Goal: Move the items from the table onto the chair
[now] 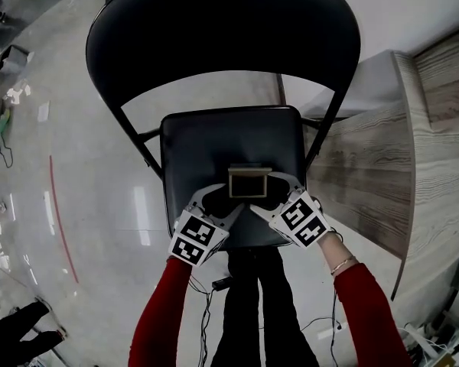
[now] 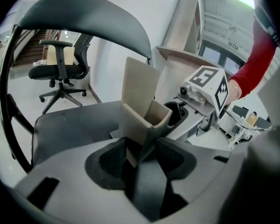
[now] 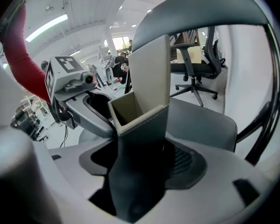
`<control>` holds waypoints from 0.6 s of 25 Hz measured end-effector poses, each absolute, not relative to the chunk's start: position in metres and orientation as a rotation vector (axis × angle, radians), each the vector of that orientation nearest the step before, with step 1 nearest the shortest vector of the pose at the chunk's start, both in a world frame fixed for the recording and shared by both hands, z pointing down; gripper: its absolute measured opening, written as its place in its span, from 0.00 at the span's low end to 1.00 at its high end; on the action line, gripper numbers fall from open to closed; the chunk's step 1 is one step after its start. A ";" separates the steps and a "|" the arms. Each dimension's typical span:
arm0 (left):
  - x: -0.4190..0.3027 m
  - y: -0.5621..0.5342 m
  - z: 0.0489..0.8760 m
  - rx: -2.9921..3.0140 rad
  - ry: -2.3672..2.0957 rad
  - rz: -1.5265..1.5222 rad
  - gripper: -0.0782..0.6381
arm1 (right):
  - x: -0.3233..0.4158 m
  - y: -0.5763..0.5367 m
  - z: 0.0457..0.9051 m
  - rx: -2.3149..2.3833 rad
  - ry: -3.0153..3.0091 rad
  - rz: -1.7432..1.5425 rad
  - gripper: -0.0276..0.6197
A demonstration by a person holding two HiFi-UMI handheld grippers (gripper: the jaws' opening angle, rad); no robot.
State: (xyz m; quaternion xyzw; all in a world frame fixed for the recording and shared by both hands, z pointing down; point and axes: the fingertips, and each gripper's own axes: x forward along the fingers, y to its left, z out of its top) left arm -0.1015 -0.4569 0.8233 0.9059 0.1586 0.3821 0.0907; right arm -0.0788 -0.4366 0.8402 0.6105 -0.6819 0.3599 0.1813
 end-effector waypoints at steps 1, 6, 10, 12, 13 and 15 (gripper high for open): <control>-0.101 -0.457 0.823 2.674 0.468 1.142 0.39 | -0.076 -0.433 0.841 1.744 -1.917 1.049 0.55; -0.105 -0.459 0.808 2.635 0.414 1.094 0.39 | -0.067 -0.418 0.824 1.875 -1.893 1.168 0.54; -0.124 -0.469 0.772 2.662 0.316 1.021 0.39 | -0.073 -0.406 0.772 2.081 -1.925 1.205 0.54; -0.124 -0.476 0.739 2.693 0.279 0.924 0.37 | -0.077 -0.406 0.734 2.154 -1.955 1.146 0.52; -0.123 -0.480 0.719 2.710 0.262 0.864 0.33 | -0.080 -0.406 0.713 2.173 -1.975 1.116 0.49; -0.120 -0.484 0.673 2.732 0.233 0.732 0.24 | -0.087 -0.404 0.667 2.211 -2.023 1.069 0.39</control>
